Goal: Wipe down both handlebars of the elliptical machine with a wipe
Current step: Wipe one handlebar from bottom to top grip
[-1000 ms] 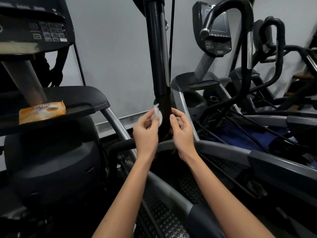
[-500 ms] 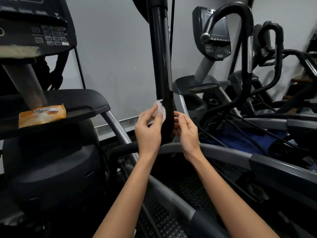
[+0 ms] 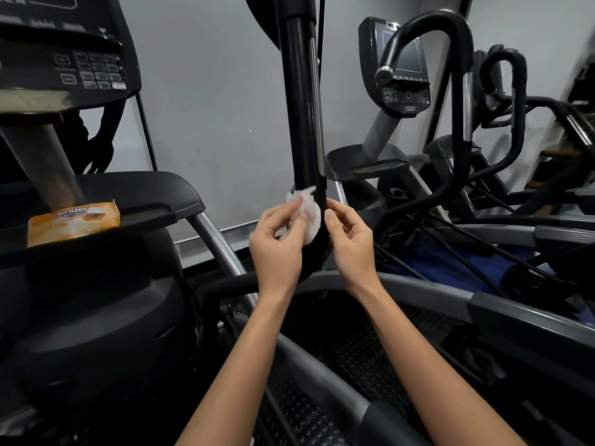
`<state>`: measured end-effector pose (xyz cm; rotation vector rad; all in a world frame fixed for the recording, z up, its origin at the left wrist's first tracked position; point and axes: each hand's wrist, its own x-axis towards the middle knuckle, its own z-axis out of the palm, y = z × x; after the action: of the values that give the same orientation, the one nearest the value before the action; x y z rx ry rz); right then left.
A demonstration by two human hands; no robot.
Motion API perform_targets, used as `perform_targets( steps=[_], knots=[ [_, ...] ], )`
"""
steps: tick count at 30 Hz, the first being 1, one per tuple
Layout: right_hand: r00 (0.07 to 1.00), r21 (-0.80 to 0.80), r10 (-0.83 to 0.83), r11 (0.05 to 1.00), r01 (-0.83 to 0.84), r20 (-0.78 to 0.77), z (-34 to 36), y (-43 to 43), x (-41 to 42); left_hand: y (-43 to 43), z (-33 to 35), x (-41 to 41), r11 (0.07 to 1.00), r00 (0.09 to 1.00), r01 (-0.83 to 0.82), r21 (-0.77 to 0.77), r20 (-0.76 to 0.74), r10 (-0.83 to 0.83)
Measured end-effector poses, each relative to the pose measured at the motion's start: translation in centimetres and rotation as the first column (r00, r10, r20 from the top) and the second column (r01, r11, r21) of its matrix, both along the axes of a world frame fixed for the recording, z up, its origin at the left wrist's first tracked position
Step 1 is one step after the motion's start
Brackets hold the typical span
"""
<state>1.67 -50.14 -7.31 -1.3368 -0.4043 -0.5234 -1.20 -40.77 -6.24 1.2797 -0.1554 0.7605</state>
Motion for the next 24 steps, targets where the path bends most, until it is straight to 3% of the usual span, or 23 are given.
perform_targets(
  steps=[3,6,8,13,15,17,19,21,24],
  knots=[
    [1.0,0.005,0.008,1.0,-0.008,-0.001,0.0,0.0,-0.2,0.4,0.8,1.4,0.977,0.983,0.121,-0.176,-0.114,-0.142],
    [1.0,-0.002,0.0,1.0,0.0,0.007,0.1,0.0,-0.3,1.4,0.7,2.7,0.916,0.898,0.371,-0.154,-0.191,-0.396],
    [1.0,-0.005,-0.007,1.0,0.007,0.004,0.0,0.0,-0.4,1.9,1.0,2.8,0.895,0.874,0.427,-0.13,-0.197,-0.445],
    [1.0,0.019,-0.011,1.0,0.011,-0.016,0.0,0.2,-0.3,0.1,0.3,1.2,0.992,0.999,0.02,-0.127,-0.047,-0.026],
    [0.999,0.015,-0.022,1.0,0.023,-0.026,0.1,0.1,-0.2,-0.7,-0.8,0.4,0.986,0.977,-0.161,0.043,0.148,0.153],
    [0.999,0.01,-0.016,1.0,0.017,-0.037,0.0,0.0,-0.2,-0.8,-2.1,0.4,0.885,0.902,-0.346,0.31,0.368,0.224],
    [0.999,-0.003,-0.011,1.0,0.011,-0.048,-0.1,-0.1,-0.3,-0.2,-2.8,0.8,0.742,0.833,-0.487,0.461,0.5,0.236],
    [0.998,-0.005,-0.011,1.0,0.011,-0.054,0.0,-0.2,-0.4,0.2,-2.3,1.2,0.663,0.788,-0.564,0.493,0.56,0.254],
    [0.998,-0.021,-0.007,1.0,0.006,-0.065,0.0,-0.3,-0.5,0.5,-0.4,2.1,0.627,0.772,-0.592,0.506,0.58,0.261]
  ],
)
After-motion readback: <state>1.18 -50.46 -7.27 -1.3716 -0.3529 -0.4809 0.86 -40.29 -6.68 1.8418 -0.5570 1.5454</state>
